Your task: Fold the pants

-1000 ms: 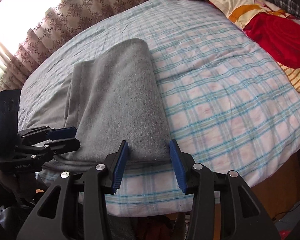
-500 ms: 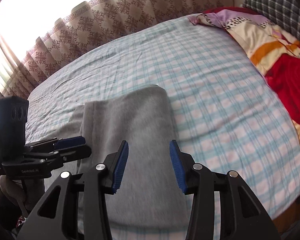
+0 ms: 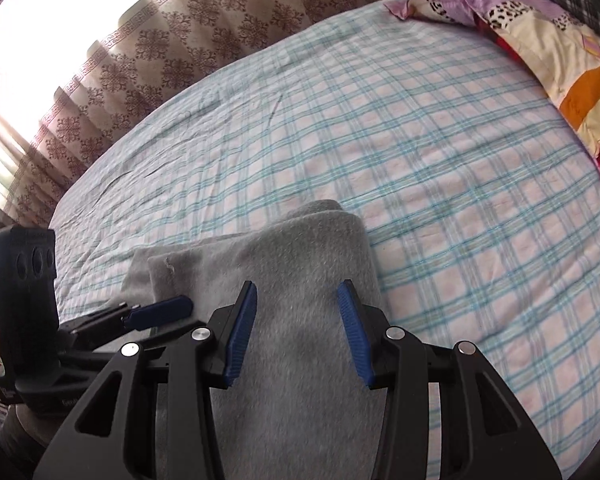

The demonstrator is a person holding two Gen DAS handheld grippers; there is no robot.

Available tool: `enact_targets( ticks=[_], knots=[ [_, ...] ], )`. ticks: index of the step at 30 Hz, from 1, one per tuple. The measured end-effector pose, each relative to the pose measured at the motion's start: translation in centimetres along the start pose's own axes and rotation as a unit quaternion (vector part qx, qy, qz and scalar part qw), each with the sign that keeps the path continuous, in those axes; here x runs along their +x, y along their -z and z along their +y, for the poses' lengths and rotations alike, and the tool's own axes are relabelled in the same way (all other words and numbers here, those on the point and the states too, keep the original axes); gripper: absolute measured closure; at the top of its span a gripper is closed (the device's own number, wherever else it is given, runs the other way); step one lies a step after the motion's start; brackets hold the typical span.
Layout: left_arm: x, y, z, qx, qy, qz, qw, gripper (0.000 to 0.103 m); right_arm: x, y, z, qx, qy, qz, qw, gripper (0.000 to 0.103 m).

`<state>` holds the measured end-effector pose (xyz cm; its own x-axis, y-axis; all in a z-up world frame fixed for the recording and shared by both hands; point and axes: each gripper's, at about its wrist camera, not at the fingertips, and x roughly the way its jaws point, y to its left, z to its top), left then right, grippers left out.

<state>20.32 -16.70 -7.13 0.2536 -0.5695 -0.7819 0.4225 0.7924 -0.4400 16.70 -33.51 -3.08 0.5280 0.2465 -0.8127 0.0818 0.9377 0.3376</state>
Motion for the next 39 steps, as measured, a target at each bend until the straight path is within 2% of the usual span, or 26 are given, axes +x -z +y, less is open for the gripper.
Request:
enact_targets(
  ticks=[7, 15, 22, 25, 28, 30, 34, 39],
  knots=[
    [0.5, 0.5, -0.5, 0.037, -0.021, 0.001, 0.9991, 0.04, 2.0, 0.3, -1.1, 0.023, 0.001, 0.015, 1.0, 0.061],
    [0.6, 1.0, -1.2, 0.064, -0.041, -0.003, 0.9971, 0.04, 2.0, 0.5, -0.9, 0.016, 0.007, 0.01, 1.0, 0.061],
    [0.7, 1.0, -1.5, 0.072, -0.05, 0.001, 0.9961, 0.04, -1.5, 1.3, -1.6, 0.019, 0.005, -0.024, 1.0, 0.06],
    [0.6, 0.9, -1.6, 0.071, -0.054, 0.003, 0.996, 0.04, -3.1, 2.4, -3.1, 0.03, 0.013, -0.024, 0.999, 0.06],
    [0.2, 0.8, -1.9, 0.067, -0.061, 0.005, 0.9959, 0.039, -4.8, 4.3, -5.1, 0.044, 0.021, -0.016, 0.999, 0.052],
    [-0.1, 0.7, -2.2, 0.063, -0.063, 0.004, 0.996, 0.035, -5.6, 5.7, -6.3, 0.057, 0.021, -0.008, 0.998, 0.052],
    [-0.7, 0.5, -3.2, 0.07, -0.073, -0.004, 0.9948, 0.034, -6.6, 8.3, -8.1, 0.087, -0.006, 0.01, 0.996, 0.052],
    [-0.8, 0.5, -4.8, 0.087, -0.071, 0.001, 0.9937, 0.034, -6.7, 10.3, -8.1, 0.106, -0.066, 0.034, 0.992, 0.052]
  ],
)
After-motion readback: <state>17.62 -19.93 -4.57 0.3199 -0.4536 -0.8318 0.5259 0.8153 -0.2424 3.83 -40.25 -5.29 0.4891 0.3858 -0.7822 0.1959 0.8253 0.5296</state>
